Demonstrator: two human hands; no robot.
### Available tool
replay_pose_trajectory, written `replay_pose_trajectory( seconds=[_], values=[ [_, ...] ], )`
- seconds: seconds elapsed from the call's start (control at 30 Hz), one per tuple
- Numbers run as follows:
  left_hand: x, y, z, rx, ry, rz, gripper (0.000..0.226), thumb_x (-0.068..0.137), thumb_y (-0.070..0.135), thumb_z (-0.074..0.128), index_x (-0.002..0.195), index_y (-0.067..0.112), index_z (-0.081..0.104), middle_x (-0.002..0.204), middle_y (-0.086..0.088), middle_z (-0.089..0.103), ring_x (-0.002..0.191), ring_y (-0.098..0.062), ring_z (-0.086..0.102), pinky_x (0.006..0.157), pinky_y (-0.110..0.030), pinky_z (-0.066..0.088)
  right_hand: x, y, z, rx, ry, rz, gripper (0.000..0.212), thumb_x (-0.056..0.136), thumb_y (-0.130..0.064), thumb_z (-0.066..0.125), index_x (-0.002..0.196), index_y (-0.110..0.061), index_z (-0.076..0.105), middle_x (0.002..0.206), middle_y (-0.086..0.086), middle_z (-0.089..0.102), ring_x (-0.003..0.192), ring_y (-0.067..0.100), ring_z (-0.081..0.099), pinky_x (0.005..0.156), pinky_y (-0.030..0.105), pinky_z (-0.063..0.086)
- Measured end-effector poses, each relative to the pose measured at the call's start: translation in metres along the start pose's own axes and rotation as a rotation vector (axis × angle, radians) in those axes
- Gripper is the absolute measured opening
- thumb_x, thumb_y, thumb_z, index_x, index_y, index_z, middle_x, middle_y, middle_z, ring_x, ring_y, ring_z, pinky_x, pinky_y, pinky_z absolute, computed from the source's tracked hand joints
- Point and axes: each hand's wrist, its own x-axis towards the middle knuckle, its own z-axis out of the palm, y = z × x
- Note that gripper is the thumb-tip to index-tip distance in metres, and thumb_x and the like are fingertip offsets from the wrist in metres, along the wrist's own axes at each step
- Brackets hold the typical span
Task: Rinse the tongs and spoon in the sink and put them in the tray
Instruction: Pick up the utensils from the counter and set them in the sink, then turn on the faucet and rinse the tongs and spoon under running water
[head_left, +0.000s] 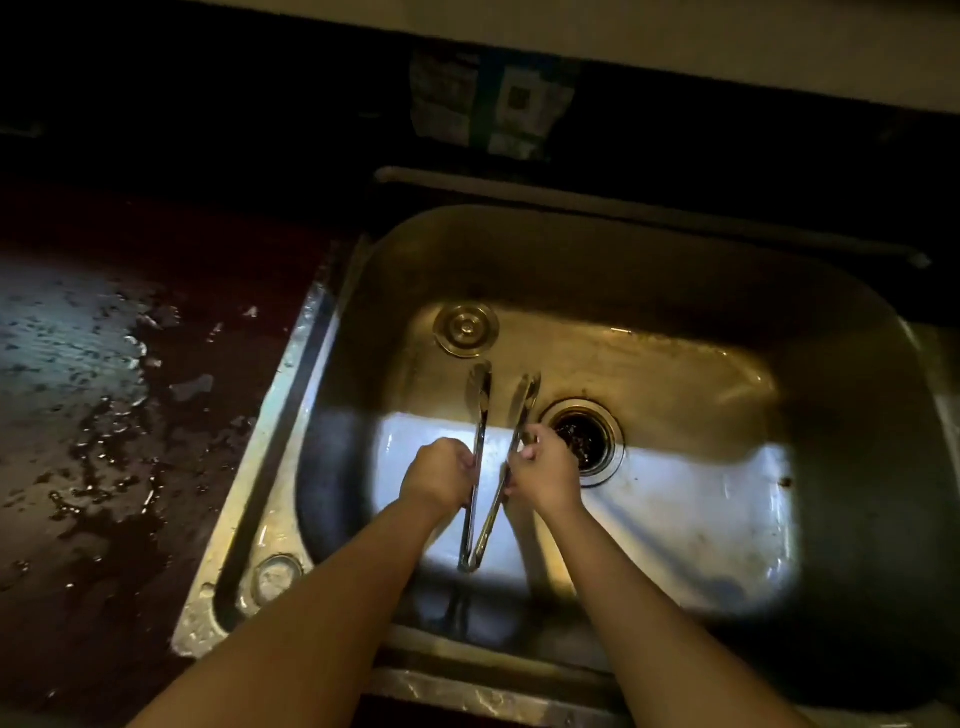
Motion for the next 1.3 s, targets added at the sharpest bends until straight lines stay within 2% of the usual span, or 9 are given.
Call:
replay_pose_trajectory(
  seconds=[0.17,0.37,0.53,0.77,0.87,0.97,1.07,1.17,1.3],
  values=[
    [0.006,-0.006,0.009,-0.025,0.007,-0.041,0.013,0.084,0.002,0.053,0.082,0.007,0.065,0.079,-0.011,0.065,0.061,-0.022,0.066,0.065,-0.027,0.056,0.009,0.009,0.001,-0.081,-0.052,-0.043,0.039,0.085,-0.003,0.055,0.123,-0.01,0.055,0.085,0.012,0.058,0.085,0.037,0.065,0.077,0.053,0.055],
    [0.009,-0.006,0.013,0.013,0.024,-0.06,0.01,0.084,0.009,0.059,0.089,0.007,0.067,0.096,-0.014,0.071,0.079,-0.025,0.069,0.081,-0.036,0.057,0.014,0.012,0.005,-0.131,-0.036,-0.04,0.043,0.086,-0.009,0.059,0.128,-0.013,0.051,0.1,0.015,0.066,0.086,0.033,0.067,0.078,0.049,0.057],
    [-0.002,0.005,0.003,0.243,-0.028,-0.002,0.032,0.093,0.028,0.045,0.113,0.007,0.057,0.119,-0.016,0.063,0.107,-0.031,0.059,0.093,-0.039,0.047,0.003,0.008,-0.019,-0.254,-0.048,-0.119,0.027,0.09,-0.017,0.053,0.116,-0.015,0.06,0.112,0.011,0.066,0.097,0.027,0.063,0.084,0.042,0.053],
    [-0.057,0.049,0.0,0.58,-0.147,0.179,0.042,0.091,0.038,0.042,0.126,0.016,0.049,0.134,-0.01,0.054,0.119,-0.028,0.052,0.094,-0.039,0.044,-0.039,-0.004,-0.079,-0.569,-0.119,-0.231,0.028,0.089,-0.022,0.053,0.115,-0.019,0.061,0.122,0.007,0.062,0.106,0.026,0.058,0.086,0.037,0.05],
    [-0.099,0.067,0.006,0.608,0.076,0.391,0.042,0.091,0.039,0.042,0.126,0.018,0.05,0.126,-0.009,0.06,0.11,-0.027,0.058,0.087,-0.037,0.046,-0.073,-0.001,-0.112,-0.616,0.008,-0.291,0.032,0.089,-0.025,0.05,0.12,-0.02,0.058,0.125,0.007,0.059,0.111,0.026,0.056,0.086,0.032,0.046],
    [-0.14,0.079,0.028,0.548,0.202,0.608,0.043,0.09,0.039,0.042,0.127,0.018,0.05,0.125,-0.006,0.062,0.11,-0.024,0.058,0.092,-0.037,0.045,-0.117,0.012,-0.145,-0.592,0.162,-0.307,0.033,0.09,-0.024,0.049,0.121,-0.017,0.057,0.125,0.007,0.059,0.112,0.024,0.055,0.089,0.032,0.045],
    [-0.167,0.087,0.06,0.497,0.177,0.765,0.043,0.09,0.04,0.042,0.126,0.018,0.051,0.127,-0.004,0.061,0.115,-0.022,0.056,0.098,-0.039,0.042,-0.161,0.028,-0.175,-0.465,0.42,-0.372,0.03,0.085,-0.015,0.058,0.114,-0.009,0.063,0.119,0.012,0.064,0.108,0.029,0.059,0.091,0.038,0.047],
    [-0.176,0.088,0.09,0.566,0.049,0.789,0.05,0.091,0.047,0.031,0.134,0.023,0.041,0.141,-0.001,0.048,0.131,-0.018,0.041,0.111,-0.042,0.026,-0.193,0.043,-0.199,-0.447,0.721,-0.331,0.04,0.077,-0.009,0.067,0.116,-0.005,0.062,0.127,0.02,0.058,0.116,0.037,0.055,0.093,0.049,0.048],
    [-0.174,0.085,0.109,0.667,-0.004,0.807,0.055,0.09,0.052,0.026,0.14,0.028,0.031,0.149,0.001,0.037,0.139,-0.016,0.029,0.115,-0.046,0.014,-0.211,0.063,-0.215,-0.557,0.8,-0.19,0.064,0.079,-0.016,0.066,0.137,-0.008,0.041,0.149,0.027,0.026,0.139,0.041,0.022,0.11,0.052,0.023]
  ],
)
